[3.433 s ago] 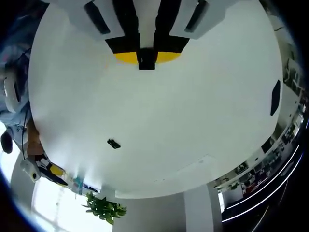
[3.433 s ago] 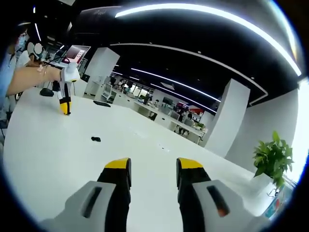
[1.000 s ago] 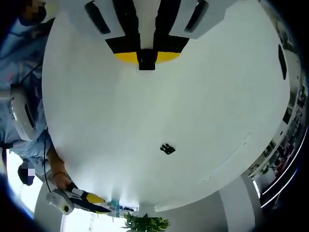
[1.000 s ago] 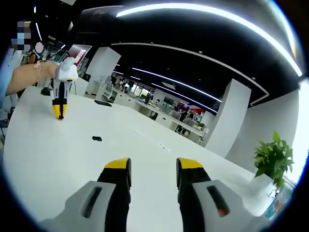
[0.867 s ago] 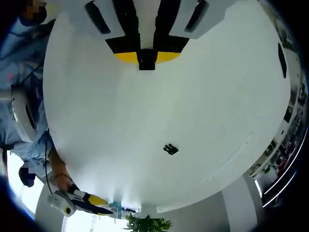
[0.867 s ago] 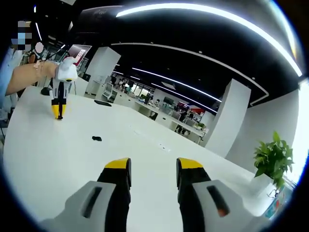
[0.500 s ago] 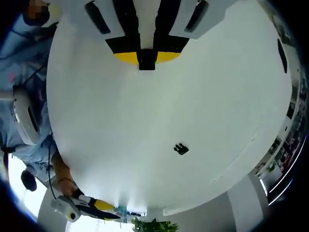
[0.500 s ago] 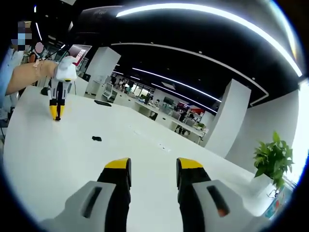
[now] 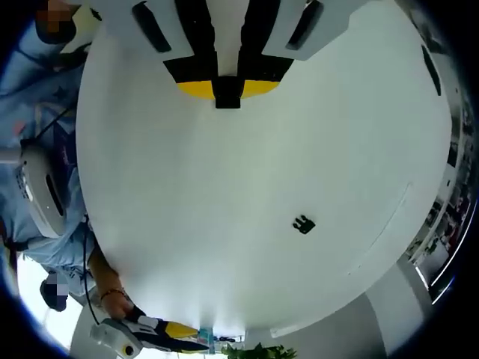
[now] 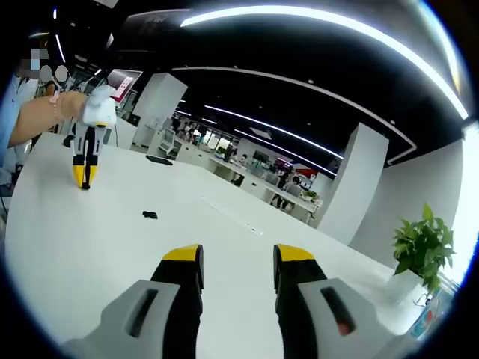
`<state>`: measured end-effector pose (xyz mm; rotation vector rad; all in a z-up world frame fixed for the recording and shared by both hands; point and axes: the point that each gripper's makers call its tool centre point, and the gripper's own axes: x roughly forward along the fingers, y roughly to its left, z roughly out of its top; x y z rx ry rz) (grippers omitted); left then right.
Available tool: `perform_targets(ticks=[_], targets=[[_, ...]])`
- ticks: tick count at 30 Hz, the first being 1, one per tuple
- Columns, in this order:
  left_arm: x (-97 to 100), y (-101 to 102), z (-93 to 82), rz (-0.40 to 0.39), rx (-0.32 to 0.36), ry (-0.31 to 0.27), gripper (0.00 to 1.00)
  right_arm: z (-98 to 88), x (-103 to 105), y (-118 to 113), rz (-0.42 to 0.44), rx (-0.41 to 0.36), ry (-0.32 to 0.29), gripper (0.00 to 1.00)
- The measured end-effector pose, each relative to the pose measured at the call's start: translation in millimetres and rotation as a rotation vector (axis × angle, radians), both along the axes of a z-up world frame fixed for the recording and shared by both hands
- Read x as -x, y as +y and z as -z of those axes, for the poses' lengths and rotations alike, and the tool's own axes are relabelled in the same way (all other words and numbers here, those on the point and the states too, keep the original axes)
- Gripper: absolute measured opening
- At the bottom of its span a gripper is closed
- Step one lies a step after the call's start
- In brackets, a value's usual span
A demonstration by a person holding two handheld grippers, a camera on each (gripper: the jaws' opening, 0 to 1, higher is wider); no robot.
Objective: Snap the two parts of the plastic buckle together until the buckle closes and remains connected.
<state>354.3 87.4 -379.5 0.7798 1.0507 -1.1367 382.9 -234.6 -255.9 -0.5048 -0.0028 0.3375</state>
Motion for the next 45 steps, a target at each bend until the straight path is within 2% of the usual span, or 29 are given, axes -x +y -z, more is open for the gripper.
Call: perform_targets(ticks=[18,45], targets=[[17.1,-8,0.2,0.05,-0.012,0.028,0.09,1.3,0,0,-0.001,0.005,0.006,0.38],[33.2,-11,1.4,0.11,-0.074,0.031,0.09,4.8,-1,3,-0.006,0.017,0.016,0.38]])
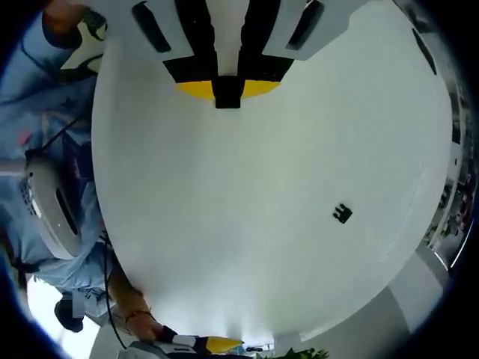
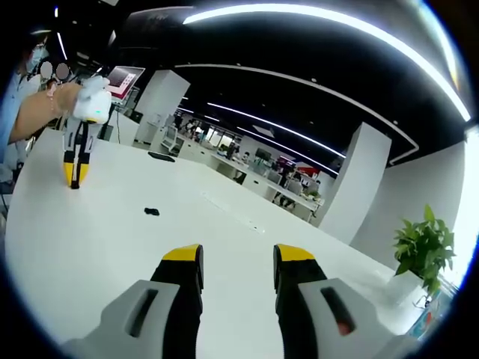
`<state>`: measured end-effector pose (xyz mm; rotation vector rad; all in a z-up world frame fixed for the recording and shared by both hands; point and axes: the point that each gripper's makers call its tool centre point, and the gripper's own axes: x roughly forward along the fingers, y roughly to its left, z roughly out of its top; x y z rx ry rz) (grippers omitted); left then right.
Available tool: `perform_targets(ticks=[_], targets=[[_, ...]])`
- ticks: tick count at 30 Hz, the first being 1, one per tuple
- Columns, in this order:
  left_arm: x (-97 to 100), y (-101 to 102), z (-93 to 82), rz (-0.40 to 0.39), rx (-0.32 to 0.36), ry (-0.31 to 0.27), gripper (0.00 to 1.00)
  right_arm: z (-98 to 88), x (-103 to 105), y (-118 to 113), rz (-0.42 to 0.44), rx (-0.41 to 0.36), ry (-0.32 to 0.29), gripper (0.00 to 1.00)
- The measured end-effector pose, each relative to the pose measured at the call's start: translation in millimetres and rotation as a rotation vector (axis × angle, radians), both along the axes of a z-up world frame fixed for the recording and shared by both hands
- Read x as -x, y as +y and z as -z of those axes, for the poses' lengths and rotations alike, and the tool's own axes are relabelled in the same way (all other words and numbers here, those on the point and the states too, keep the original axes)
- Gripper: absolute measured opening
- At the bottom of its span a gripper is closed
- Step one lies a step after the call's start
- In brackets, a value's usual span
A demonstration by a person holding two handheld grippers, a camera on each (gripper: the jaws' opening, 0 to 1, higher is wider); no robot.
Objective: Snap the two parts of the plastic buckle together until the buckle closes and remains connected.
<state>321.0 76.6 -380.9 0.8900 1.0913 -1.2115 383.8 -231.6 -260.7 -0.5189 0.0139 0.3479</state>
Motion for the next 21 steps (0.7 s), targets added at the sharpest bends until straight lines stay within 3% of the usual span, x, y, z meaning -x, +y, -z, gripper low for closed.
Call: perform_targets(ticks=[21], targets=[[-0.7,-0.8,0.9,-0.003,-0.016,-0.003,0.12,-0.4,-0.1,-1.1,0.001,0.002,-0.001,0.38]])
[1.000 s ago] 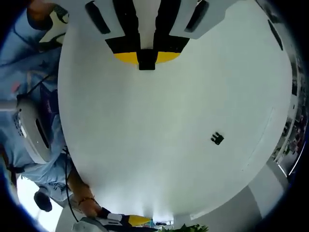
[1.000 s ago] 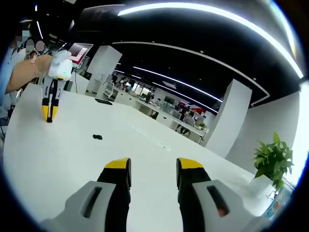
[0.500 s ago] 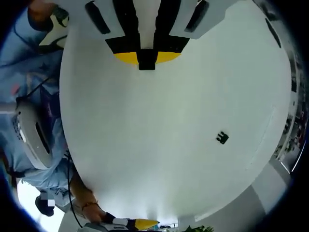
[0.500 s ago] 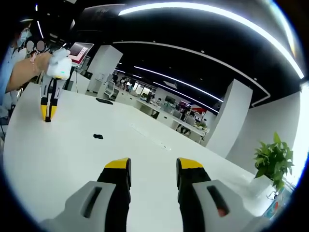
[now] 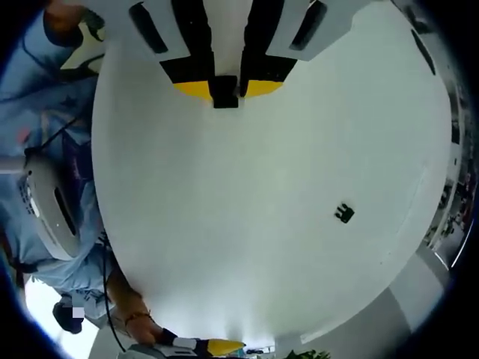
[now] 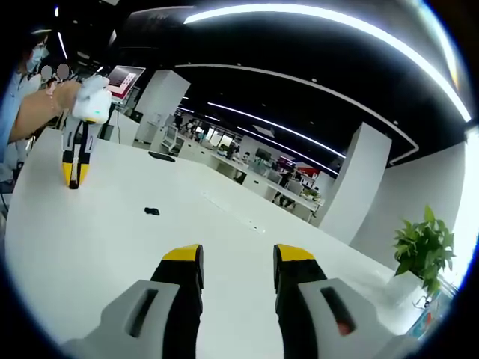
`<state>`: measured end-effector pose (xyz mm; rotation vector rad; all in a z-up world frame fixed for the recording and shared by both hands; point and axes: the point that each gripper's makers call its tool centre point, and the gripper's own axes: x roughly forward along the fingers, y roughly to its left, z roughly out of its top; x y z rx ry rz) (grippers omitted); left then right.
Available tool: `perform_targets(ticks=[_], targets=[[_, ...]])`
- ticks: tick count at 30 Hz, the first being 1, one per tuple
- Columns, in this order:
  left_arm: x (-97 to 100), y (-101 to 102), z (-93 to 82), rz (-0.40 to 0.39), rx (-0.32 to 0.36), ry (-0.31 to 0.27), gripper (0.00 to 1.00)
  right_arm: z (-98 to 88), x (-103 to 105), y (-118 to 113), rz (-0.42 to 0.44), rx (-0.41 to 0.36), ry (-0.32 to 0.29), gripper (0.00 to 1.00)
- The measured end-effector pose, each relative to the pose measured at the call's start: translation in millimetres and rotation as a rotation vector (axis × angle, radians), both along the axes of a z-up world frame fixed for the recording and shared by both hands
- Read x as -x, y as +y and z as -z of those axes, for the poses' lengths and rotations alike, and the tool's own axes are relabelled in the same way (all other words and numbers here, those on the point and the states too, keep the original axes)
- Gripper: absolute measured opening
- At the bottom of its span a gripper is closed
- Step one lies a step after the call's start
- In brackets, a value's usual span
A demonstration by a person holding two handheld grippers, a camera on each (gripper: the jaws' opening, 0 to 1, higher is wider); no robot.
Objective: Snap the two parts of the plastic buckle together until the buckle closes and remains connected.
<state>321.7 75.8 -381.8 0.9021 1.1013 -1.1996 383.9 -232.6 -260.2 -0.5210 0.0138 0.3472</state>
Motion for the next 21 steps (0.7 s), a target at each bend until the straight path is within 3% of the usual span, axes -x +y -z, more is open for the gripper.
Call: perform_targets(ticks=[21], targets=[[2.0,0.5,0.0,-0.024,0.006,0.011,0.12,-1.0,-6.1,-3.8,0.017,0.028,-0.012,0.38]])
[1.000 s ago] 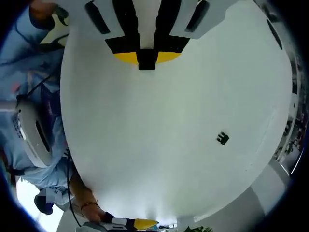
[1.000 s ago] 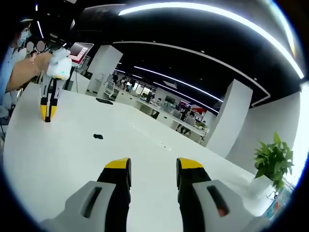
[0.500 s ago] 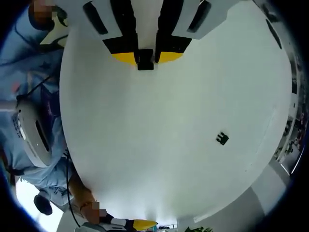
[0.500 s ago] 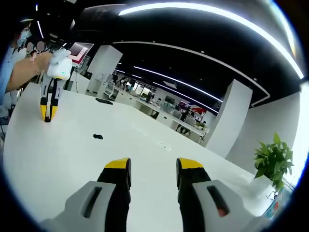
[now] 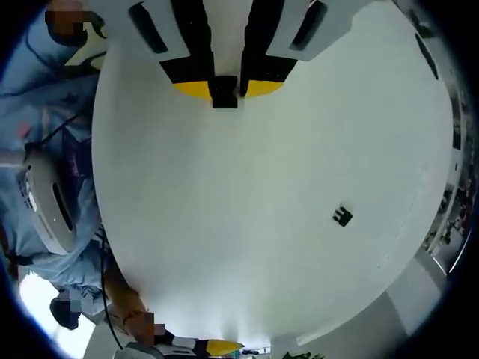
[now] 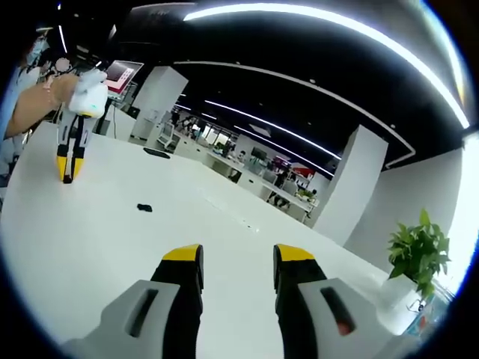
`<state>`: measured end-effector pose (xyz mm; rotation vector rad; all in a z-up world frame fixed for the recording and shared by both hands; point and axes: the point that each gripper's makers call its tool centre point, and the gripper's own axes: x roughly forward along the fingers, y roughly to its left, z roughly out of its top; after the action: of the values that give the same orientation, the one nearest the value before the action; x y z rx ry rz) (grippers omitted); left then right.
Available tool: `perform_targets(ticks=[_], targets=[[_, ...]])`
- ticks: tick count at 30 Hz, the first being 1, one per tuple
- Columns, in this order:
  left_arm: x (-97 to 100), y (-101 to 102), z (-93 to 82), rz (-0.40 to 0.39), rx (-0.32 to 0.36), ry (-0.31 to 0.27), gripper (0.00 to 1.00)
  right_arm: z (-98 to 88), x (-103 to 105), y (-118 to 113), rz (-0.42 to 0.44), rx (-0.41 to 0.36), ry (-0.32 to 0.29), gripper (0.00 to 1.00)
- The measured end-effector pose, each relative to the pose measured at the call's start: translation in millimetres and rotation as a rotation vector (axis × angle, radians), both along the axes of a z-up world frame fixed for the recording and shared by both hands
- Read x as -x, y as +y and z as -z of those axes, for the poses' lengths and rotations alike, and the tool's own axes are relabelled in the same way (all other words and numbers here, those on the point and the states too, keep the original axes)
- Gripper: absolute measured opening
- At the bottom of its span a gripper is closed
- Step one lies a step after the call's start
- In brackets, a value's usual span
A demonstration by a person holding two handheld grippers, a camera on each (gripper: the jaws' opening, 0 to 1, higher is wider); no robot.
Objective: Snap the two parts of the plastic buckle together until the buckle closes and remains connected.
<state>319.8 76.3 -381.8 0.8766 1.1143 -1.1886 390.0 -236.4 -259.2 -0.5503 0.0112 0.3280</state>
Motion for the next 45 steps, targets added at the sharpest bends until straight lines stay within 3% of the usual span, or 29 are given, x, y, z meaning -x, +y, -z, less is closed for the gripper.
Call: perform_targets(ticks=[5,11,16,22,30,32,41,45], targets=[[0.0,1,-0.1,-0.024,0.003,0.004,0.12,3.7,-2,18,-0.066,0.017,0.03,0.38],[-0.1,1,-0.3,-0.026,0.008,0.007,0.12,-3.8,-1,34,-0.116,0.081,0.043,0.38],[-0.1,1,-0.5,-0.031,0.008,0.004,0.12,-11.6,-3,44,-0.158,0.091,0.055,0.38],[0.8,0,-0.1,-0.038,0.012,0.006,0.12,-11.8,-18,48,-0.162,0.162,0.063,0.38],[0.2,-1,-0.6,-0.048,0.019,0.005,0.11,-7.5,-31,62,-0.228,0.181,0.107,0.37],[0.0,-1,-0.6,-0.058,0.022,0.004,0.11,-11.2,-35,67,-0.245,0.204,0.084,0.37],[0.9,-1,-0.1,-0.064,0.029,-0.001,0.11,-15.3,-54,93,-0.359,0.274,0.078,0.37],[0.8,-1,-0.1,-0.068,0.032,-0.001,0.11,-7.0,-63,107,-0.427,0.332,0.104,0.37]])
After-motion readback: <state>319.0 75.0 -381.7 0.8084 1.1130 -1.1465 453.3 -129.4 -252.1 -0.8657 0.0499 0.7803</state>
